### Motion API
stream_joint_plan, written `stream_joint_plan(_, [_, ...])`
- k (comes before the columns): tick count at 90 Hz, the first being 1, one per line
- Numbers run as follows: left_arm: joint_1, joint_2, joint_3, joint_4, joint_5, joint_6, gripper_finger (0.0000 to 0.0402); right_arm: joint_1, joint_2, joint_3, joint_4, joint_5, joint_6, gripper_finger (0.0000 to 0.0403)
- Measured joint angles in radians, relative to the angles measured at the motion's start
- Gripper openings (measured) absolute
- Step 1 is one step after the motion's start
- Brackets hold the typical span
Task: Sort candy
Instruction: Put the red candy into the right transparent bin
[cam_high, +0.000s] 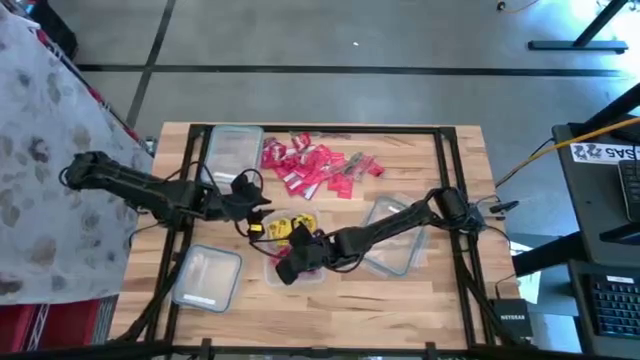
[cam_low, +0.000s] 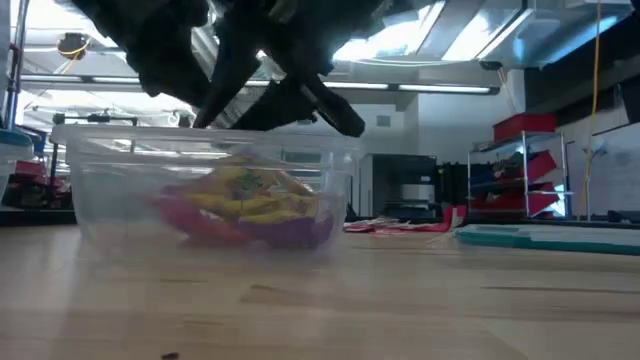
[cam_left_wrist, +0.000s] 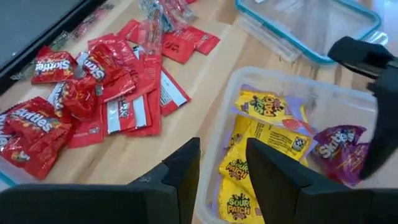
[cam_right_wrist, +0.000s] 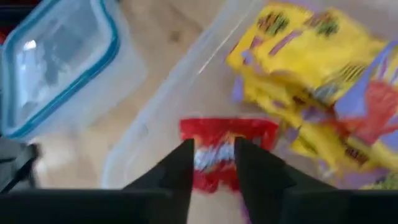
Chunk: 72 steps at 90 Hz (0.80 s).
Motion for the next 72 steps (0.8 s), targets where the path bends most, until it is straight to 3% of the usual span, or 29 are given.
stream_joint_plan(15, [0.003, 0.006, 0.000, -0.001, -0.036, -0.005, 0.0116, 0.011, -0.042, 0.000, -0.035, 0.091, -0.121, 0.0145])
stream_joint_plan(26, [0.059, 0.028, 0.000, -0.016, -0.048, -0.012, 0.0116, 0.019, -0.120, 0.000, -0.231, 0.211, -0.158, 0.0144])
stream_joint_plan(51, [0.233, 0.162, 0.000, -0.054, 0.154, -0.016, 0.0116, 0.033, -0.202, 0.001, -0.730, 0.468, -0.272, 0.0127])
stream_joint_plan(72, [0.268, 0.315, -0.001, -0.032, 0.237, -0.067, 0.0116, -0.028, -0.193, -0.069, -0.807, 0.584, -0.350, 0.0127])
